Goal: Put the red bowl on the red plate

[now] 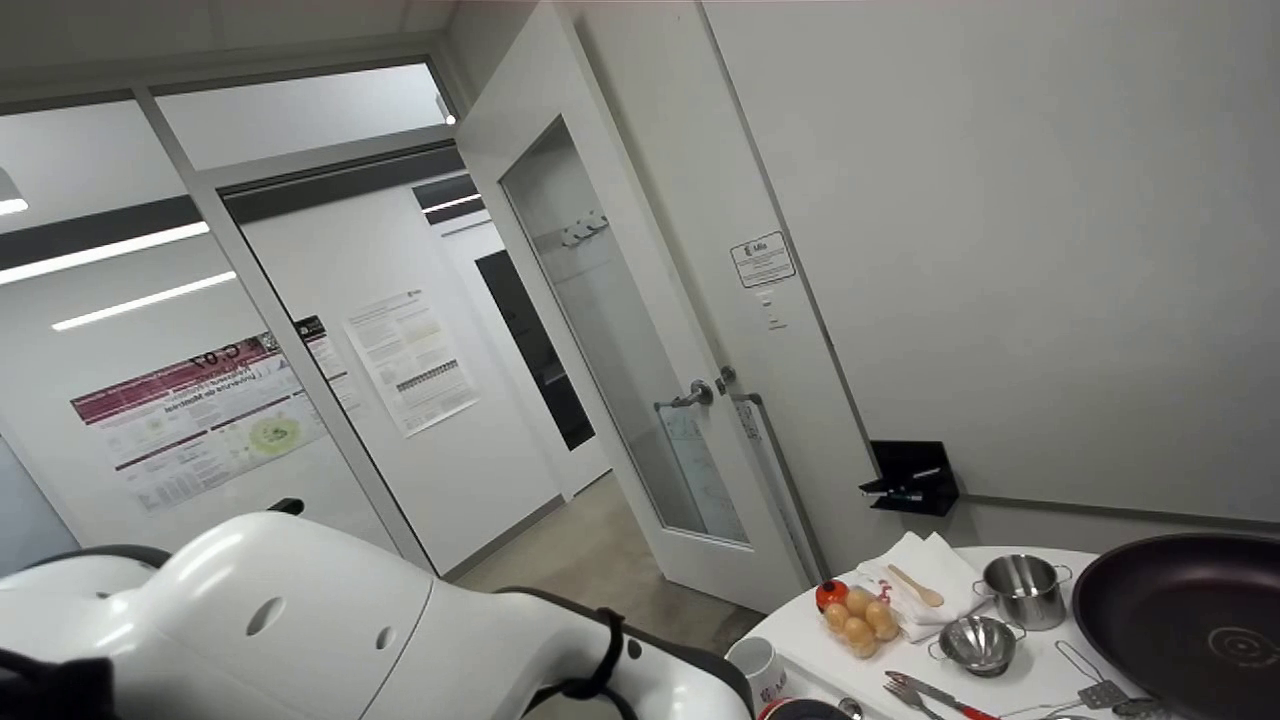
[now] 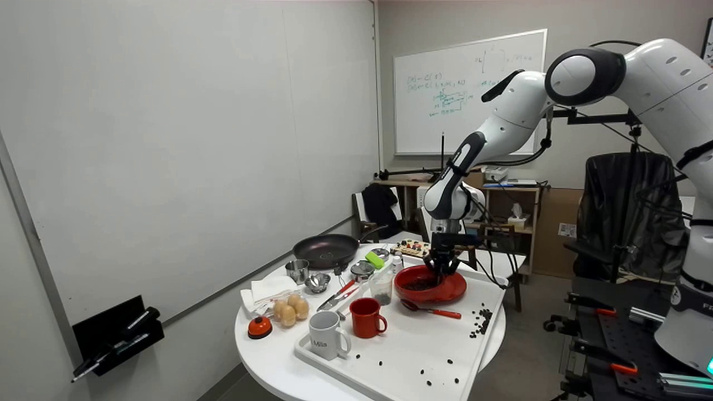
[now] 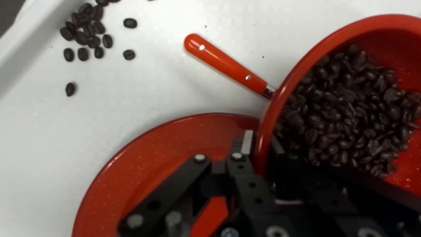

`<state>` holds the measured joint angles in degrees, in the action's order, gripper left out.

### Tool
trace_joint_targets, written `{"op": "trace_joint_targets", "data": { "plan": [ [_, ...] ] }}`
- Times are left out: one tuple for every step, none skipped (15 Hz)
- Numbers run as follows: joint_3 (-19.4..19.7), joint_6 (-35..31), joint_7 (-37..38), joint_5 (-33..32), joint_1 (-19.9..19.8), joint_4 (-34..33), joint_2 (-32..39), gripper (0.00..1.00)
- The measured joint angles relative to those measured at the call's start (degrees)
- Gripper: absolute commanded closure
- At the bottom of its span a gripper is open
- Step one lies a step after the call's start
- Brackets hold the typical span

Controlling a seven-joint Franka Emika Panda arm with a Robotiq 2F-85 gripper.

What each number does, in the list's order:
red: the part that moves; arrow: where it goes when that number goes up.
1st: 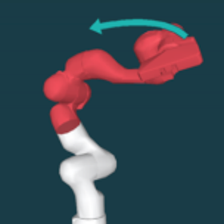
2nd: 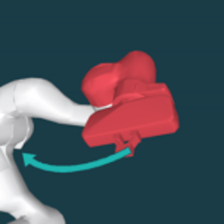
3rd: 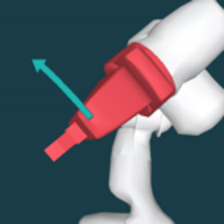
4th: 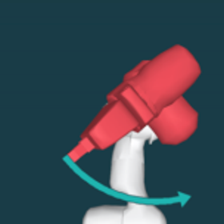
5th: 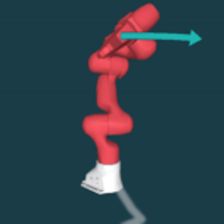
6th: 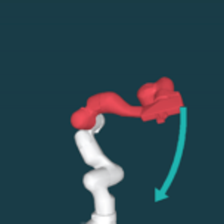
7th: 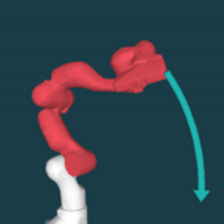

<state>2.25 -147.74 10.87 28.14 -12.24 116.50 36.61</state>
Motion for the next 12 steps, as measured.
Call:
{"op": "trace_joint_targets", "data": {
  "plan": [
    [-0.3,-1.2,-0.6,1.4,-1.1,1.5,-0.8,0.95],
    [-0.5,-2.0,-1.1,2.7,-2.2,2.8,-1.6,0.95],
    [-0.6,-2.3,-1.5,3.6,-3.2,3.7,-2.4,0.95],
    [-0.6,-2.4,-1.8,4.4,-4.2,4.4,-3.1,0.95],
    [-0.6,-2.4,-1.8,5.0,-5.0,4.8,-3.7,0.95],
    [-0.4,-2.3,-1.8,5.3,-5.6,5.0,-4.3,0.95],
    [-0.2,-2.3,-1.8,5.6,-6.1,5.1,-4.8,0.95],
    [0.2,-2.1,-1.8,5.7,-6.4,5.1,-5.2,0.95],
    [0.5,-1.9,-1.7,5.7,-6.4,5.1,-5.5,0.95],
    [0.8,-1.6,-1.6,5.7,-6.5,5.1,-5.8,0.95],
    [1.1,-1.1,-1.3,5.7,-6.5,5.2,-6.2,0.95],
    [1.4,-0.3,-0.9,5.7,-6.5,5.1,-6.6,0.95]
  ]
}}
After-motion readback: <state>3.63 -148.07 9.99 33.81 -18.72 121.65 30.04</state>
